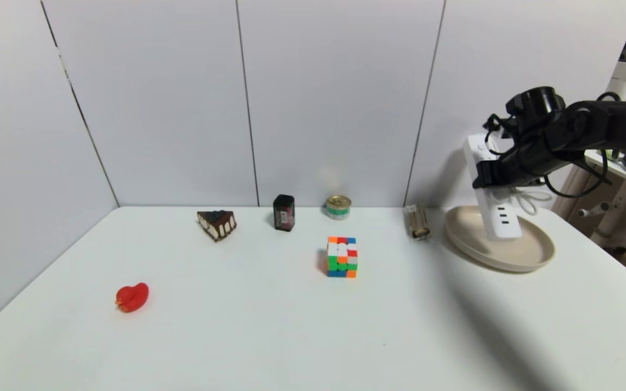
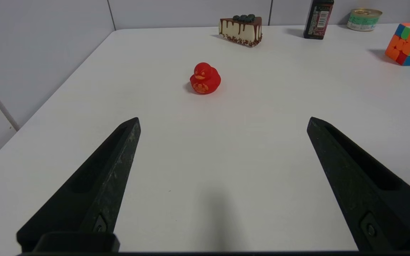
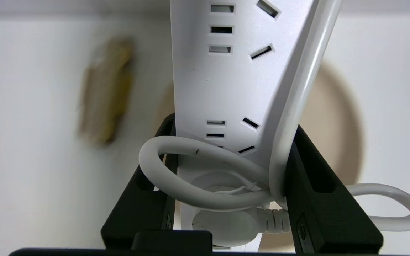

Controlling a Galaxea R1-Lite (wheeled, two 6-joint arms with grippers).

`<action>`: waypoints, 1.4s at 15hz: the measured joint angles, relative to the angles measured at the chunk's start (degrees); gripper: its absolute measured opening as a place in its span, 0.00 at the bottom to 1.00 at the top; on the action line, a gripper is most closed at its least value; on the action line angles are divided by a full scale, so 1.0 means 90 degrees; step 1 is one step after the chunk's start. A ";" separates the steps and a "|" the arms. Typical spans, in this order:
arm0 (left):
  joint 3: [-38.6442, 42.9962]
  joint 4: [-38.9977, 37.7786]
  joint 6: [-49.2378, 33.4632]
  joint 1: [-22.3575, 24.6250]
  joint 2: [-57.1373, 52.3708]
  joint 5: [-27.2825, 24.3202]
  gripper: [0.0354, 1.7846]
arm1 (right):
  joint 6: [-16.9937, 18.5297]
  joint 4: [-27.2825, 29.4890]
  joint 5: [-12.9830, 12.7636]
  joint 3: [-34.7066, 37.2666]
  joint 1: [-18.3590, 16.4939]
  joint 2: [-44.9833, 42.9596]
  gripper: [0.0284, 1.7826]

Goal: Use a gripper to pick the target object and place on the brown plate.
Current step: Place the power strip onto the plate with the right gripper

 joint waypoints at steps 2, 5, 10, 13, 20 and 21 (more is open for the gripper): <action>0.0000 -0.0003 -0.0003 0.0000 0.0000 0.0000 0.94 | -0.0073 -0.0349 0.0000 -0.0022 -0.0153 0.0335 0.46; 0.0000 -0.0003 0.0000 -0.0003 0.0000 0.0000 0.94 | -0.0056 -0.0391 0.0004 -0.0043 -0.0175 0.0643 0.46; 0.0000 -0.0003 0.0000 0.0000 0.0000 -0.0001 0.94 | -0.0030 -0.0316 0.0068 -0.0026 -0.0154 0.0883 0.46; 0.0000 -0.0003 0.0003 -0.0003 0.0000 0.0000 0.94 | -0.0030 -0.0284 0.0073 0.0033 -0.0172 0.0910 0.46; 0.0000 -0.0003 0.0000 0.0000 0.0000 0.0000 0.94 | -0.0046 -0.0260 0.0062 0.0073 -0.0213 0.0803 0.72; 0.0000 -0.0003 0.0000 0.0000 0.0000 -0.0001 0.94 | -0.0051 -0.0260 0.0068 0.0073 -0.0215 0.0723 0.75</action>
